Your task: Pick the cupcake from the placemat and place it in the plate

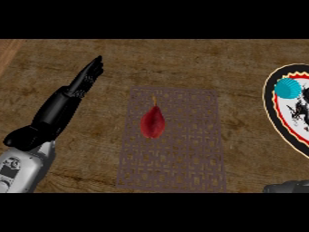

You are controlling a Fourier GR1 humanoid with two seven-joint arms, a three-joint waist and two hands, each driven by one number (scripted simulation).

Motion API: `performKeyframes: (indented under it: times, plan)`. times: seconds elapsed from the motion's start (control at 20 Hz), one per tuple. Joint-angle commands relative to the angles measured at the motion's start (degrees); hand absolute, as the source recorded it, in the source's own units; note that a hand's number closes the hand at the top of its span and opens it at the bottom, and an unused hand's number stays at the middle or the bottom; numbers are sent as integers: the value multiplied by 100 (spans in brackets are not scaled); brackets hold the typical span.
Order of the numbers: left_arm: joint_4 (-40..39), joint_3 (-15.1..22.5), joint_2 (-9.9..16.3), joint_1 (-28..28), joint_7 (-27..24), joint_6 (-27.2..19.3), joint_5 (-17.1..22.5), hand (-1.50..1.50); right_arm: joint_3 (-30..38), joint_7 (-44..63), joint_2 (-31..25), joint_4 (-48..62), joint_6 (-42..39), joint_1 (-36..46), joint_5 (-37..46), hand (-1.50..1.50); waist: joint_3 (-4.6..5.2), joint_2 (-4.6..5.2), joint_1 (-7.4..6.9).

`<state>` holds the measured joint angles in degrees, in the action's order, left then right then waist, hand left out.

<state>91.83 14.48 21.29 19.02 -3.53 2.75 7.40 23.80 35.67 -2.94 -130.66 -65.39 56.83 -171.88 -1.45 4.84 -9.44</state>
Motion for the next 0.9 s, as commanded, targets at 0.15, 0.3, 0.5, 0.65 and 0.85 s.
performKeyframes:
  times: [0.15, 0.3, 0.5, 0.65, 0.85]
  plan:
    - [24, 54, -46, 42, -9, 62, 27, 0, -460, -162, 201, -413, 732, -59, -1, -150, 18, 27, -92]
    - [18, 88, -33, 63, 32, 53, -32, 0, -928, -147, 253, -844, 1048, 134, -1, -150, 27, -25, -157]
    - [-19, 89, -35, 92, 58, 119, 22, 0, -1459, 77, 178, -1408, 1436, 439, -1, -150, 37, -12, -234]
    - [-28, 142, -77, 152, 47, 120, -14, 0, -1914, 254, 131, -1620, 1751, 758, -1, -150, 44, -20, -288]
    - [-2, 117, -23, 199, 48, 178, -2, 0, -2553, 645, 115, -1721, 2207, 931, -1, -150, 57, -20, -361]
